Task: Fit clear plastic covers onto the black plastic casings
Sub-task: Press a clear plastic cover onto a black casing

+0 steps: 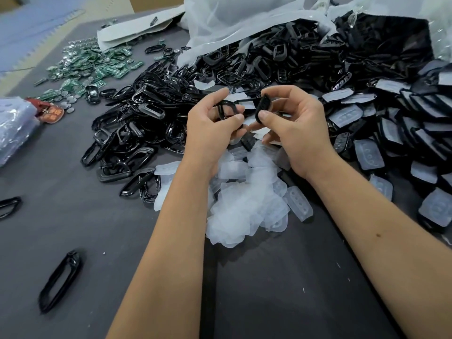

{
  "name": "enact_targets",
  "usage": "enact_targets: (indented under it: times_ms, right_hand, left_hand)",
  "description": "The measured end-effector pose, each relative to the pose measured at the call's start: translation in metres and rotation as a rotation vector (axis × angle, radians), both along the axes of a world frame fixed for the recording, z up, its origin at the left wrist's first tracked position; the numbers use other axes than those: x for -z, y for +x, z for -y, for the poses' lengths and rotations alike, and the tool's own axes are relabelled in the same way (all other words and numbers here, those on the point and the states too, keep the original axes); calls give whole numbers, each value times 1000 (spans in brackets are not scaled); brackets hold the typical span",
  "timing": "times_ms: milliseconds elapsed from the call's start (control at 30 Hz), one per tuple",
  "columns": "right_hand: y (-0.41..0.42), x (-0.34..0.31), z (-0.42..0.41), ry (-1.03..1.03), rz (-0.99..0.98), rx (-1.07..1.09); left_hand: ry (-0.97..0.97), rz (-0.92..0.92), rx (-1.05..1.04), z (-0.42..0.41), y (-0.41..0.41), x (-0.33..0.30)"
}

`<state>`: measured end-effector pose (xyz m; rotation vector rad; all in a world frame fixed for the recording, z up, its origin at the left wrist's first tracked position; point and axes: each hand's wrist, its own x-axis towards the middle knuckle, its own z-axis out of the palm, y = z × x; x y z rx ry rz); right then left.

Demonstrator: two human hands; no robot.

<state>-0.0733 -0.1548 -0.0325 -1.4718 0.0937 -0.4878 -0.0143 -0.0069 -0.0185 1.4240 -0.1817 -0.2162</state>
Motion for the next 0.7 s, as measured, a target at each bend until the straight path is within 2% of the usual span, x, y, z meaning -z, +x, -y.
enact_targets:
  times_ms: [233, 500, 700]
  right_hand:
    - [-3, -2, -2, 69, -5, 15]
    - [-1, 3, -6, -61, 11, 147]
    - [-2, 2, -6, 19, 11, 90]
  left_hand:
    - [16, 17, -40, 0, 0, 2]
    - [50, 36, -41, 1, 0, 3]
    - [45, 32, -31, -1, -1, 2]
